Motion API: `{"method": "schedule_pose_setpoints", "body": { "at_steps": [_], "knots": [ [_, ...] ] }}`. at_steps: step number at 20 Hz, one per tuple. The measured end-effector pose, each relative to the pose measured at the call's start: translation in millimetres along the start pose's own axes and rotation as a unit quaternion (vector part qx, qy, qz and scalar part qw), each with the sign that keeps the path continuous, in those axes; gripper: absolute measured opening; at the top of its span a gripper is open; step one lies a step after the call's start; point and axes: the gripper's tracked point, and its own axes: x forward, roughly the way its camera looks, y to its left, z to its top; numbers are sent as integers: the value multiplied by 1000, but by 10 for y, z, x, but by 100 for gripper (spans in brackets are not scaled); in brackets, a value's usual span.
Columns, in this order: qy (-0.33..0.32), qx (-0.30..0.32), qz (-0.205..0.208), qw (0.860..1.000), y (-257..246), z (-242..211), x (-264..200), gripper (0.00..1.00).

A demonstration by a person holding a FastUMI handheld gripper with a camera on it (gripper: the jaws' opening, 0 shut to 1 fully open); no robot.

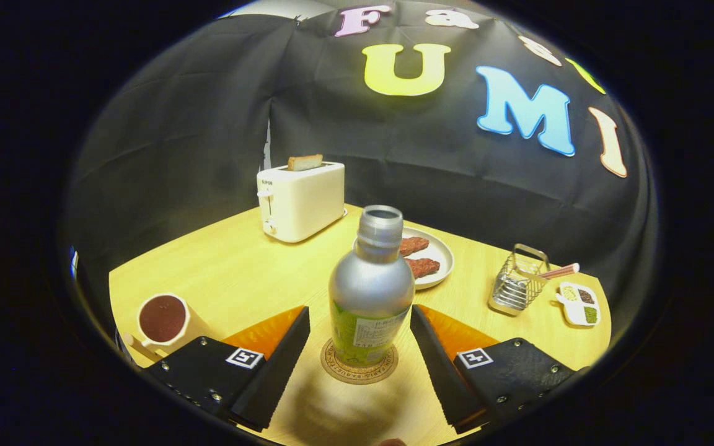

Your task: Take the bottle from table, then pour the juice into the cup, finally place the bottle on the coaster

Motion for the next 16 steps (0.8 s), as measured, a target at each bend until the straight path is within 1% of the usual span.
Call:
{"method": "schedule_pose_setpoints", "body": {
  "at_steps": [3, 5, 10, 12, 16],
  "knots": [
    [-21, 12, -25, 999, -37, 143, -327, 98],
    [-36, 24, -53, 998, -115, 264, -564, 98],
    [-88, 53, -107, 989, -225, 625, -1148, 98],
    [-111, 62, -123, 984, -240, 731, -1346, 98],
    [-142, 55, -143, 978, -201, 921, -1691, 97]
  ]
}}
